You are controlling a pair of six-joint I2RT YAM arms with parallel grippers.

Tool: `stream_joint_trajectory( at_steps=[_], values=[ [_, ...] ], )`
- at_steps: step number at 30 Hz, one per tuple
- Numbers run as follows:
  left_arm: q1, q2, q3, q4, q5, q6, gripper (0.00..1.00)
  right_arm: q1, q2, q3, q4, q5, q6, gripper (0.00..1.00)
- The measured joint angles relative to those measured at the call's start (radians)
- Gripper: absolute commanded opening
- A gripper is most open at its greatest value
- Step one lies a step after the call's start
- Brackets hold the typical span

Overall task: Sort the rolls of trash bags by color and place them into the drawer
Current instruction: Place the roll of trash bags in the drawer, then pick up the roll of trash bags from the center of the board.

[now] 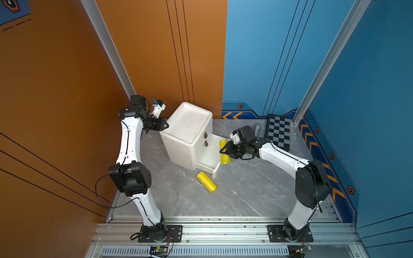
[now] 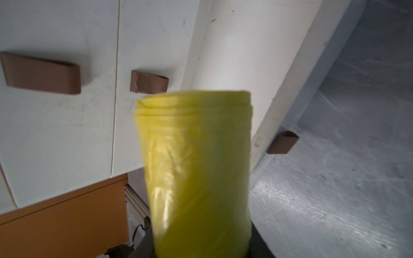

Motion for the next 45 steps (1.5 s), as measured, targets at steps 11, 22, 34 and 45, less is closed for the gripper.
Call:
stream_joint_trajectory(
  at_steps=[11,22,34,45],
  values=[
    [0.0,0.0,0.0,0.0,0.0,0.0,0.0,0.049,0.228,0.17,0.152,0.059,0.296,0.45],
    [0.002,0.0,0.0,-0.002,0.001,0.0,0.0,0.097,0.286,0.243,0.097,0.15,0.332,0.74],
    [0.006,0.0,0.0,-0.003,0.008,0.0,0.0,0.138,0.106,0.24,-0.1,0.269,-0.015,0.7],
    [0.006,0.0,0.0,-0.003,0.008,0.0,0.0,0.401,-0.005,0.109,-0.342,0.401,-0.441,0.71]
  ],
)
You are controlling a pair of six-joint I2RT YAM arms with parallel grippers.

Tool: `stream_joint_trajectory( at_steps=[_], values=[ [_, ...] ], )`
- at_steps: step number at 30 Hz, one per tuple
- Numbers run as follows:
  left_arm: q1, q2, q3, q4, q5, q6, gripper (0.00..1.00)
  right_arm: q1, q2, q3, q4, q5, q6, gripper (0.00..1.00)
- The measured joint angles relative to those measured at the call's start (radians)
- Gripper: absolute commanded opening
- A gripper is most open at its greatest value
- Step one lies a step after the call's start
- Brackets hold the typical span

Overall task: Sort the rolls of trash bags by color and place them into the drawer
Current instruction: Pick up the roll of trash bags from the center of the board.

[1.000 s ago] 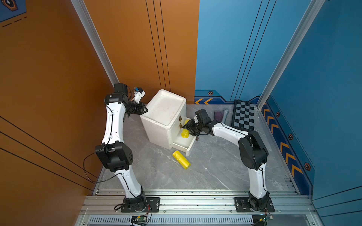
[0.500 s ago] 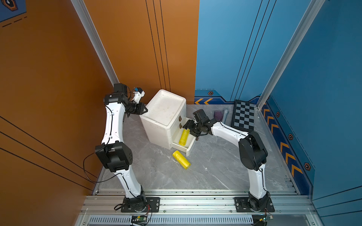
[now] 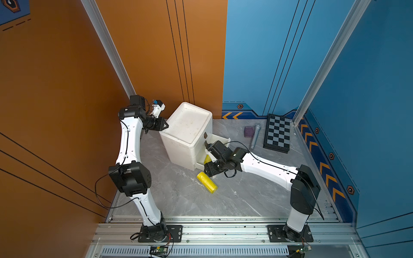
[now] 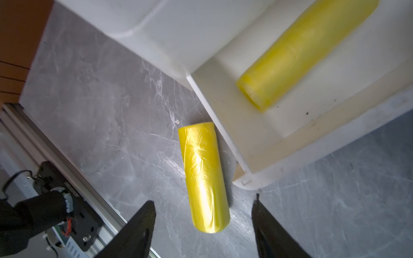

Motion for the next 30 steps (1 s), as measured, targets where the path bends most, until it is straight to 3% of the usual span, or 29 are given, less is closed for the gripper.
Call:
stream_joint_trajectory(
  at_steps=[12,30],
  values=[
    [0.0,0.0,0.0,0.0,0.0,0.0,0.0,0.071,0.117,-0.007,-0.035,0.07,-0.115,0.72],
    [0.0,0.0,0.0,0.0,0.0,0.0,0.0,0.099,0.245,0.044,-0.006,0.055,-0.144,0.69]
  ],
)
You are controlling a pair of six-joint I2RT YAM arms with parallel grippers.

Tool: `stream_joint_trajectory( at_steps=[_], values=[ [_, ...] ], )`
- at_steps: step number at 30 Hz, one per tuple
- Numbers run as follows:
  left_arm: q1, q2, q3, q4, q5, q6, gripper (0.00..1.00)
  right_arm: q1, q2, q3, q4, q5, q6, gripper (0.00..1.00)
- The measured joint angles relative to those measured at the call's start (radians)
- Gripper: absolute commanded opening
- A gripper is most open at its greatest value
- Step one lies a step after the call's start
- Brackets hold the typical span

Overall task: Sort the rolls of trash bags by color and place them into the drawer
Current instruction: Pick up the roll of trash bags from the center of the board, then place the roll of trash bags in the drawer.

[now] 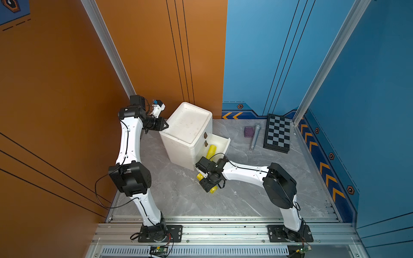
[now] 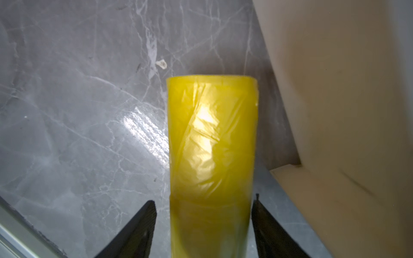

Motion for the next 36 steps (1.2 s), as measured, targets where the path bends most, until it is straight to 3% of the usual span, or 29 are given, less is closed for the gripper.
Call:
stream_joint_trajectory(
  at_steps=[4,6,8,14,18,22,26,31,36],
  values=[
    [0.0,0.0,0.0,0.0,0.0,0.0,0.0,0.0,0.016,0.004,0.003,-0.016,-0.002,0.59],
    [0.0,0.0,0.0,0.0,0.0,0.0,0.0,-0.003,0.027,0.004,0.011,-0.023,-0.007,0.41],
    [0.0,0.0,0.0,0.0,0.0,0.0,0.0,-0.01,0.026,0.004,0.022,-0.032,-0.006,0.3],
    [0.0,0.0,0.0,0.0,0.0,0.0,0.0,-0.026,0.003,0.0,0.041,-0.053,0.018,0.3],
    [0.0,0.0,0.0,0.0,0.0,0.0,0.0,-0.055,-0.093,-0.016,0.042,-0.132,0.069,0.32],
    [0.001,0.0,0.0,0.0,0.001,0.0,0.0,-0.153,-0.251,-0.033,0.042,-0.256,0.141,0.32],
    [0.001,0.0,0.0,0.0,0.002,0.0,0.0,-0.316,-0.349,-0.029,0.056,-0.367,0.229,0.32],
    [0.001,0.0,0.0,0.0,0.003,0.0,0.0,-0.459,-0.278,0.049,0.063,-0.421,0.325,0.33],
    [0.001,0.0,0.0,0.0,0.003,0.0,0.0,-0.486,-0.119,0.146,0.086,-0.431,0.399,0.34]
  ],
)
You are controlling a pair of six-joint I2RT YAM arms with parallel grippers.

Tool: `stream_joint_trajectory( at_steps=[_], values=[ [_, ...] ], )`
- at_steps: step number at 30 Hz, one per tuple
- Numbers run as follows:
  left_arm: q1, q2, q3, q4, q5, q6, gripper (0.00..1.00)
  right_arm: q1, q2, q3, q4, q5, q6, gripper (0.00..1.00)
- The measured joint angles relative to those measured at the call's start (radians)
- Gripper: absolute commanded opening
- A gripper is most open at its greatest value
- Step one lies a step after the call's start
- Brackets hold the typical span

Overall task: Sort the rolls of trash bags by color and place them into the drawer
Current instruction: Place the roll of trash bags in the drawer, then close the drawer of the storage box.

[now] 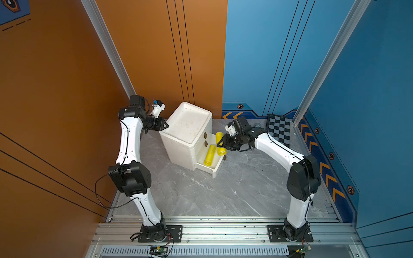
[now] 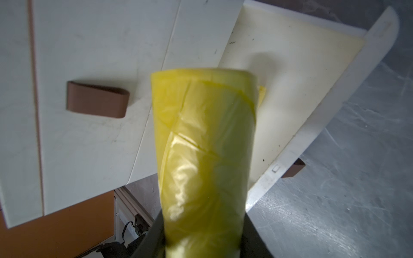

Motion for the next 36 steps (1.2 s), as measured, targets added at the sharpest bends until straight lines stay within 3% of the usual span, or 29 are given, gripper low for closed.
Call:
stream_joint_trajectory(
  at_steps=[7,10,15,27,32,36],
  values=[
    [0.0,0.0,0.0,0.0,0.0,0.0,0.0,0.01,0.095,0.005,0.037,0.083,0.105,0.41],
    [0.0,0.0,0.0,0.0,0.0,0.0,0.0,0.016,0.096,0.005,0.045,0.129,0.134,0.52],
    [0.0,0.0,0.0,0.0,0.0,0.0,0.0,0.033,0.096,0.006,0.06,0.168,0.172,0.61],
    [0.003,0.0,0.0,-0.001,0.004,0.0,0.0,0.043,0.091,0.004,0.08,0.215,0.186,0.6],
    [0.003,0.0,0.0,-0.001,0.005,0.0,0.0,0.004,0.024,-0.062,0.08,0.249,0.156,0.59],
    [0.003,0.0,0.0,-0.001,0.005,0.0,0.0,-0.046,-0.039,-0.136,0.078,0.29,0.119,0.51]
  ],
)
